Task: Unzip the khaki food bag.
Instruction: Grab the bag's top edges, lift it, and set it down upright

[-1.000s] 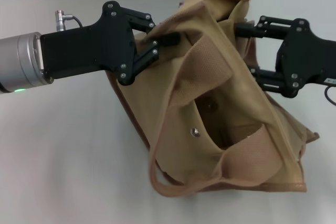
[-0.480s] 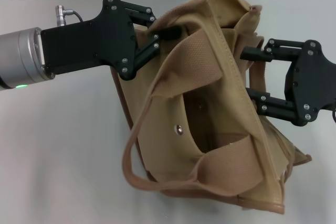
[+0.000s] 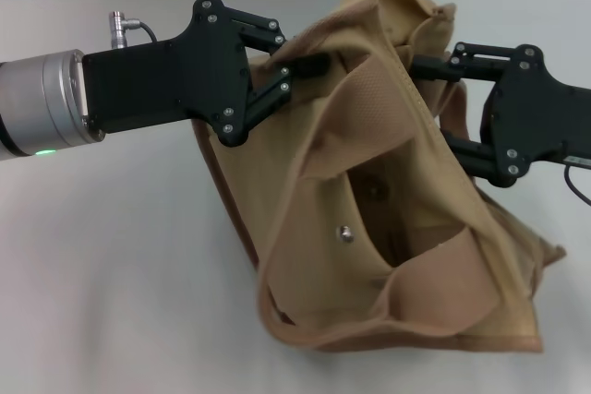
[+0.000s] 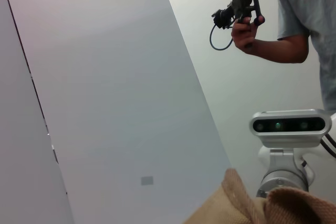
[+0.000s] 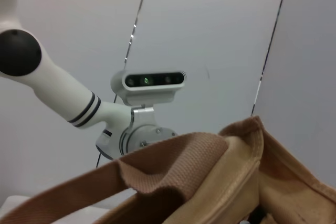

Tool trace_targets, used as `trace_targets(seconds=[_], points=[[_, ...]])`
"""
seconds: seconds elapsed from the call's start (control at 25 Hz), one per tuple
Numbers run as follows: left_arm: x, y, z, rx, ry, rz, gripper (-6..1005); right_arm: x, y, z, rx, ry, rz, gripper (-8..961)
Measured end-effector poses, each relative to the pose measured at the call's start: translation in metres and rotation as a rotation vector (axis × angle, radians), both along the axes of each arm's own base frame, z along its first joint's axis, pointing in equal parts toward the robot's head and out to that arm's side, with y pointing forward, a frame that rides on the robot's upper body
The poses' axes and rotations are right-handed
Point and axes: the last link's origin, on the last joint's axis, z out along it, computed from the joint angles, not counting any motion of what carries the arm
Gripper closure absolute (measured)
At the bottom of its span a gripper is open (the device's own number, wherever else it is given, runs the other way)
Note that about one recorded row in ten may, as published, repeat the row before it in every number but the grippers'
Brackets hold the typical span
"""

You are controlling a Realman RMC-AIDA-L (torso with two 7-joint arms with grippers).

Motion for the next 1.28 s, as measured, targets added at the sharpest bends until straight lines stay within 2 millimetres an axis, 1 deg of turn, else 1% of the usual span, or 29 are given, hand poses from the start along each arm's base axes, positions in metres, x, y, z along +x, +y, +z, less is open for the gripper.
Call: trace_targets(seconds=[0.04, 0.48, 0.6, 0.64, 0.84, 0.88, 1.12, 1.28], points=[[0.0, 0.0, 0.0, -0.001, -0.001, -0.001, 931, -0.002, 0.003, -0.002, -0.007, -0.007, -0.002, 413], [0.001, 0.0, 0.0, 0.0, -0.002, -0.005, 930, -0.003, 0.01, -0.01, -0.02, -0.046, -0.025, 428], [0.002, 0.001, 0.0, -0.001, -0.002, -0.008, 930, -0.004, 0.013, -0.015, -0.033, -0.067, -0.043, 432], [0.003, 0.001, 0.0, -0.001, -0.003, -0.011, 930, -0.006, 0.016, -0.019, -0.041, -0.088, -0.055, 433], [0.008, 0.001, 0.001, -0.003, -0.013, -0.036, 930, -0.01, 0.019, -0.024, -0.051, -0.122, -0.066, 440], [0.008, 0.001, 0.001, -0.003, -0.013, -0.036, 930, -0.01, 0.019, -0.024, -0.056, -0.124, -0.069, 577], [0.013, 0.001, 0.002, -0.001, -0.009, -0.059, 930, -0.01, 0.022, -0.023, -0.058, -0.143, -0.084, 645], [0.015, 0.002, 0.002, 0.0, -0.009, -0.062, 930, -0.01, 0.024, -0.026, -0.05, -0.154, -0.094, 767]])
